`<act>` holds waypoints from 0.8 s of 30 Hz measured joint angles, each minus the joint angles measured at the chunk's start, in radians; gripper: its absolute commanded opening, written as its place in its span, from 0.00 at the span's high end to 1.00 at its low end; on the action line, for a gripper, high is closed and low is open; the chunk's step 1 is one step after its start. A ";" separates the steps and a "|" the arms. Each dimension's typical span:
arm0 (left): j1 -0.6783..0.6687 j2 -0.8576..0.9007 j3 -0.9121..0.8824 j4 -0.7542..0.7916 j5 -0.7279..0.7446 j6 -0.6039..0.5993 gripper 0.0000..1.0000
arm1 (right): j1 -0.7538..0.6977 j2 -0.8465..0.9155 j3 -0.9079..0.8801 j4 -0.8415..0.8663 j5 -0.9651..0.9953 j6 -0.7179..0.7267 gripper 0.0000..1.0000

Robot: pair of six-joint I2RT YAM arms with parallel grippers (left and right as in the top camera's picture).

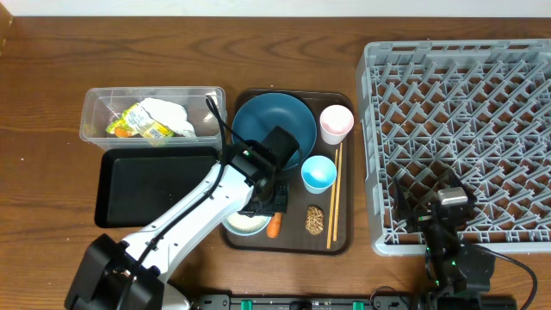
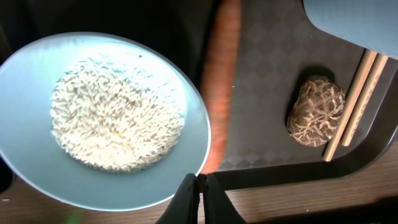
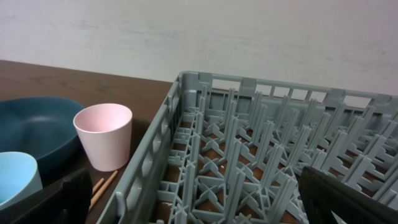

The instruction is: Sort waste into correct bins and load items into the dishwasher rack

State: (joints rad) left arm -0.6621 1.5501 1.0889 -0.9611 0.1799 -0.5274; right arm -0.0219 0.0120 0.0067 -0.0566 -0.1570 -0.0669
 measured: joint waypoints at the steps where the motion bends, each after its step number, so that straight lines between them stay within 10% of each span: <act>1: 0.000 0.000 0.000 0.000 -0.001 0.000 0.94 | 0.000 0.000 0.000 0.000 0.000 0.000 0.01; 8: 0.000 0.000 0.000 0.005 -0.031 0.000 0.93 | 0.000 0.000 0.000 0.000 0.000 0.000 0.01; 15: 0.000 0.015 0.000 0.040 -0.042 0.002 0.56 | 0.000 0.000 0.000 0.000 0.000 0.000 0.01; 24: 0.000 0.130 0.000 0.081 -0.049 0.000 0.55 | 0.000 0.000 0.000 0.000 0.000 0.000 0.01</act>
State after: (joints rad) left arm -0.6621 1.6806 1.0889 -0.8799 0.1310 -0.5274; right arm -0.0219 0.0120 0.0067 -0.0566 -0.1570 -0.0669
